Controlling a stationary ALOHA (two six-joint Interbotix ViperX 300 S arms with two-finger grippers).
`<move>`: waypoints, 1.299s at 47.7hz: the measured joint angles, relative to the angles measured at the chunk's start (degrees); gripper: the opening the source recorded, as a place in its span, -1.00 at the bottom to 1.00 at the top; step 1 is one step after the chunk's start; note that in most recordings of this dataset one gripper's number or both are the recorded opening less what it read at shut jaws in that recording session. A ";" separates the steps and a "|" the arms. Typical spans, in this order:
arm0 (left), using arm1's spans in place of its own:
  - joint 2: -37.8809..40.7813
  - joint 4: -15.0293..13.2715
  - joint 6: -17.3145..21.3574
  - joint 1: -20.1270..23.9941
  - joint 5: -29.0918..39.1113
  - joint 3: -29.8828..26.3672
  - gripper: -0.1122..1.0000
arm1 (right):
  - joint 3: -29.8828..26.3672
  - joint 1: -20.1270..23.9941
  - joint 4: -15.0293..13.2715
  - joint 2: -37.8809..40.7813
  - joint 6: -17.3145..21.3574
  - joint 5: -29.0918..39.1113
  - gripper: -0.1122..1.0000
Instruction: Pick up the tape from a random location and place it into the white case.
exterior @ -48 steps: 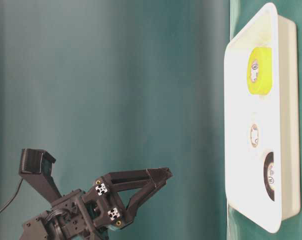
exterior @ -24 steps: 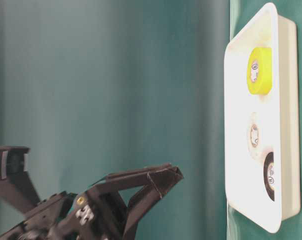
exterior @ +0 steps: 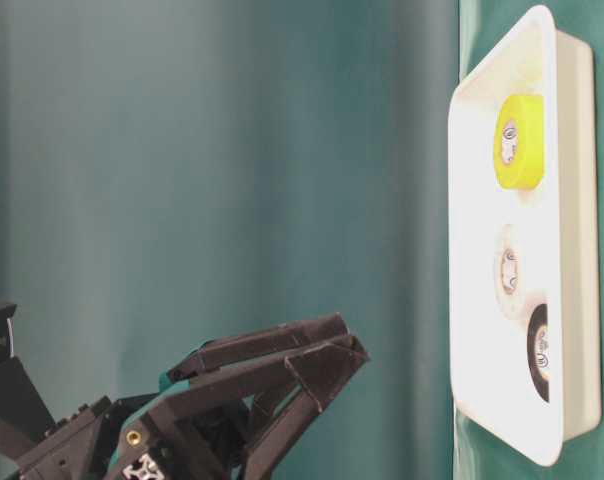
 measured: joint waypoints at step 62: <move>-28.74 0.00 0.26 1.23 -27.25 30.94 0.98 | -2.29 -0.09 -0.09 -0.26 -0.44 2.46 0.78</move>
